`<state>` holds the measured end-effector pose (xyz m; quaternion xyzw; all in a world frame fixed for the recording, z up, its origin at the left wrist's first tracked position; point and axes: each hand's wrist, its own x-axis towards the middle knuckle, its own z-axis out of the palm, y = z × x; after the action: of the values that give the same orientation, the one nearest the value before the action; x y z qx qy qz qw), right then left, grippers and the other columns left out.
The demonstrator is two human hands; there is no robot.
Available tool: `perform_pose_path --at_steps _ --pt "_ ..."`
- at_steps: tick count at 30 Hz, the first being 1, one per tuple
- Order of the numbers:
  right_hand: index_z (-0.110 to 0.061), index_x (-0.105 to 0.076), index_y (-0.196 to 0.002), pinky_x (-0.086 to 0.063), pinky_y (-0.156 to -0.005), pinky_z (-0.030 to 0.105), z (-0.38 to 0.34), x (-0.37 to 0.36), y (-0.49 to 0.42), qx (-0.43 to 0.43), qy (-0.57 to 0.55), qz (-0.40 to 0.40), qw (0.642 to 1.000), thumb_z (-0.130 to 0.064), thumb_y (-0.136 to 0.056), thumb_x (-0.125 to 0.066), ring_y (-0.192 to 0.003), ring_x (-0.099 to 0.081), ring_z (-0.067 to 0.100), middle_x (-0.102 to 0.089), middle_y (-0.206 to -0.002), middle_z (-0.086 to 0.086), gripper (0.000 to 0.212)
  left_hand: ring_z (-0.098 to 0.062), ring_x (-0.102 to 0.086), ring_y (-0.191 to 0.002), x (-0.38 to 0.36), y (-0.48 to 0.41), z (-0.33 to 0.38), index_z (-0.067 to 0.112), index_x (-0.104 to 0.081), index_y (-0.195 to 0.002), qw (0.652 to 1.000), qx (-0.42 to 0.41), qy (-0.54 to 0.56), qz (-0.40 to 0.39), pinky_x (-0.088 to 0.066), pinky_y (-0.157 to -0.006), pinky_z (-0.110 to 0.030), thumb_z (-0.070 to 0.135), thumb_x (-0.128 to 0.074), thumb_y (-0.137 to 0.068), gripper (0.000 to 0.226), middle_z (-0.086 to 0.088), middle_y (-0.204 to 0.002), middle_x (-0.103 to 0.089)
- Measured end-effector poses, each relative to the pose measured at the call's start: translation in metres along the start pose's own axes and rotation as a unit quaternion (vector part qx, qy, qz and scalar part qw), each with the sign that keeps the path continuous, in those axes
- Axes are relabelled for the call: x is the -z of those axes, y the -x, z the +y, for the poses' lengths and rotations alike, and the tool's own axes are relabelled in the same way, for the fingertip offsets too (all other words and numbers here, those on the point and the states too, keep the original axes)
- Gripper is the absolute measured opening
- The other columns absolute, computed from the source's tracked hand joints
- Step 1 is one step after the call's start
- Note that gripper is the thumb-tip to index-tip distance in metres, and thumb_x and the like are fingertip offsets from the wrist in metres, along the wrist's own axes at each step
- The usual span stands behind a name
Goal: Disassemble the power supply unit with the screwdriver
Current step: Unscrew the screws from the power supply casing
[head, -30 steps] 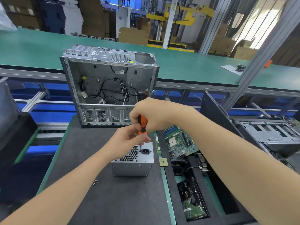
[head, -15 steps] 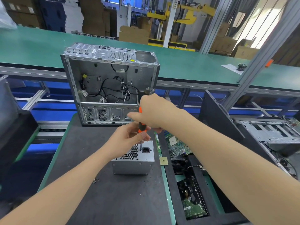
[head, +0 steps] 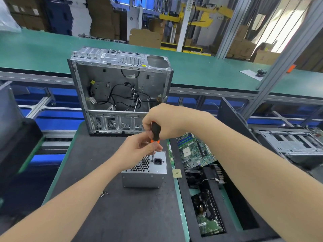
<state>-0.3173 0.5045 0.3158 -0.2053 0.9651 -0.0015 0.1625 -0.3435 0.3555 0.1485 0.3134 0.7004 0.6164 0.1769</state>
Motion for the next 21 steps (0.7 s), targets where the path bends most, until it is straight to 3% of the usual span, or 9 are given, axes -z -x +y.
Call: perform_pose_path --at_steps 2,4,6,8,10,13,16,19,21 --pt "-0.033 -0.067 -0.107 -0.052 -0.075 0.035 0.002 0.009 0.007 -0.004 0.005 0.001 1.000 -0.024 -0.080 -0.074 -0.092 -0.059 0.011 -0.061 -0.094 -0.015 0.030 -0.023 -0.076 -0.103 -0.001 -0.001 0.001 0.029 -0.071 -0.119 1.000 -0.002 -0.005 -0.006 -0.060 -0.095 -0.050 0.064 -0.068 -0.090 0.046 0.002 -0.105 -0.080" --pt "-0.034 -0.064 -0.109 -0.053 -0.079 0.037 0.001 0.017 0.012 -0.028 0.000 0.059 0.998 -0.055 -0.082 -0.070 -0.090 -0.057 0.010 -0.056 -0.089 -0.017 0.035 -0.022 -0.076 -0.102 -0.001 -0.003 0.001 0.036 -0.070 -0.118 1.000 -0.005 -0.011 -0.010 -0.060 -0.095 -0.050 0.061 -0.067 -0.092 0.037 0.001 -0.104 -0.080" --pt "-0.029 -0.061 -0.097 -0.053 -0.073 0.039 -0.005 0.017 0.012 -0.090 0.023 0.122 0.988 -0.075 -0.082 -0.054 -0.087 -0.059 0.019 -0.056 -0.086 -0.009 0.049 -0.021 -0.076 -0.101 -0.001 -0.004 -0.001 0.037 -0.070 -0.119 1.000 -0.004 -0.014 -0.006 -0.059 -0.095 -0.052 0.054 -0.065 -0.096 0.029 0.001 -0.104 -0.080" --pt "-0.023 -0.050 -0.080 -0.042 -0.058 0.033 -0.012 0.005 0.005 -0.171 0.071 0.146 0.972 -0.083 -0.086 -0.040 -0.075 -0.054 0.024 -0.047 -0.077 -0.003 0.061 -0.023 -0.076 -0.101 -0.001 -0.005 -0.003 0.037 -0.069 -0.119 1.000 -0.001 -0.014 0.000 -0.059 -0.095 -0.054 0.053 -0.065 -0.097 0.028 0.000 -0.104 -0.080" --pt "-0.018 -0.042 -0.072 -0.036 -0.053 0.030 -0.017 -0.009 -0.001 -0.215 0.053 0.149 0.964 -0.078 -0.092 -0.039 -0.060 -0.047 0.022 -0.042 -0.072 0.000 0.063 -0.022 -0.076 -0.101 -0.002 -0.006 -0.003 0.040 -0.070 -0.116 1.000 -0.005 -0.013 0.003 -0.060 -0.094 -0.054 0.055 -0.065 -0.096 0.026 0.000 -0.104 -0.080" --pt "-0.017 -0.038 -0.072 -0.047 -0.054 0.030 -0.012 -0.018 -0.005 -0.197 -0.045 0.152 0.967 -0.052 -0.098 -0.054 -0.050 -0.052 0.019 -0.050 -0.069 0.002 0.047 -0.019 -0.076 -0.103 -0.003 -0.005 -0.003 0.043 -0.069 -0.114 1.000 -0.017 -0.015 0.004 -0.062 -0.091 -0.049 0.057 -0.065 -0.095 0.024 0.001 -0.105 -0.080" --pt "-0.012 -0.055 -0.080 -0.045 -0.040 0.022 -0.006 -0.013 -0.003 -0.133 -0.053 0.111 0.983 -0.032 -0.095 -0.061 -0.040 -0.063 0.018 -0.066 -0.059 0.003 0.026 -0.017 -0.076 -0.104 -0.002 -0.004 -0.003 0.040 -0.069 -0.116 1.000 -0.019 -0.010 0.009 -0.063 -0.090 -0.043 0.050 -0.064 -0.097 0.021 0.001 -0.106 -0.080" --pt "-0.019 -0.064 -0.089 -0.056 -0.053 0.027 -0.001 -0.002 0.002 -0.061 -0.041 0.051 0.996 -0.020 -0.086 -0.067 -0.054 -0.069 0.010 -0.072 -0.076 -0.003 0.004 -0.018 -0.076 -0.104 -0.001 -0.002 -0.002 0.030 -0.069 -0.121 1.000 -0.018 0.002 0.010 -0.063 -0.091 -0.042 0.043 -0.064 -0.100 0.026 -0.002 -0.107 -0.079" --pt "-0.025 -0.068 -0.089 -0.055 -0.066 0.031 0.001 0.004 0.004 -0.018 -0.008 0.020 1.000 -0.015 -0.079 -0.072 -0.076 -0.065 0.009 -0.069 -0.087 -0.008 0.015 -0.019 -0.076 -0.104 -0.002 -0.002 0.000 0.028 -0.069 -0.117 1.000 -0.015 0.003 0.010 -0.062 -0.091 -0.046 0.044 -0.065 -0.098 0.025 -0.002 -0.107 -0.079"
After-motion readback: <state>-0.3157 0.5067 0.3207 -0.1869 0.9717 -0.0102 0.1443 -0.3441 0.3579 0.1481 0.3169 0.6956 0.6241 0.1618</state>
